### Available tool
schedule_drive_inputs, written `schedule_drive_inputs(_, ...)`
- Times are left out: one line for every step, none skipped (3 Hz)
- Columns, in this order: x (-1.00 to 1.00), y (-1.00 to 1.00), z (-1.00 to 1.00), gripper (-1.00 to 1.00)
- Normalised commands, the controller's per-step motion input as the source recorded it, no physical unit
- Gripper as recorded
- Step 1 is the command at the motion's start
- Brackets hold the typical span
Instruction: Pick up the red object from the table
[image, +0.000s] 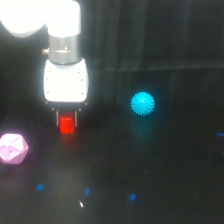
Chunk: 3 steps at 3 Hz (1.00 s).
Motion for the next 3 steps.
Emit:
schedule_drive_inputs(0.34, 0.37, 1.0, -1.0)
schedule_drive_inputs(0.41, 0.62, 0.99, -1.0)
schedule_drive_inputs(-0.04, 0.42, 1.0, -1.0)
